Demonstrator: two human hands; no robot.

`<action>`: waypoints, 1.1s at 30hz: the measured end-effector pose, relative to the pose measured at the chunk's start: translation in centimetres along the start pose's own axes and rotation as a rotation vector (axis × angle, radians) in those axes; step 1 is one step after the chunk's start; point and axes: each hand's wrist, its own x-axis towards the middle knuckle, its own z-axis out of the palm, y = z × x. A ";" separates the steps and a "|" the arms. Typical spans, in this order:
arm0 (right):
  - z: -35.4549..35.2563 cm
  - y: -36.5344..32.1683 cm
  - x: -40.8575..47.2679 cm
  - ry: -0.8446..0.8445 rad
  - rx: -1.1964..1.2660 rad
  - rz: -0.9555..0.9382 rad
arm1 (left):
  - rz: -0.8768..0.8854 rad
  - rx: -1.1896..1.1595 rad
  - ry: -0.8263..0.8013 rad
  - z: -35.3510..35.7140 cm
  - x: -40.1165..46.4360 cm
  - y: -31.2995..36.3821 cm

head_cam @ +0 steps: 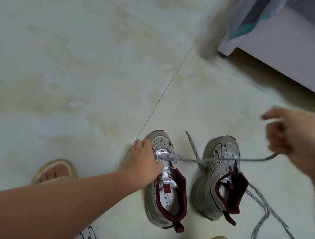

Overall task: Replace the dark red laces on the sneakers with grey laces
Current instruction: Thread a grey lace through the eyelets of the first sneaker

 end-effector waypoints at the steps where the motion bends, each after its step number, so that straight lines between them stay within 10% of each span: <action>1: 3.5 0.5 -1.1 0.036 -0.171 -0.037 | 0.108 0.070 0.035 -0.2 0.0 0.1; 8: 14.5 6.7 -2.9 -0.489 -0.849 0.056 | 0.324 0.227 -0.040 -0.9 0.6 0.0; 17: 15.3 5.7 -3.8 -0.457 -1.269 -0.253 | 0.352 0.254 0.031 -0.7 0.8 -0.2; 33: 11.7 0.3 -6.6 -0.462 -0.602 0.028 | 0.466 0.218 -0.005 -5.4 -0.3 3.7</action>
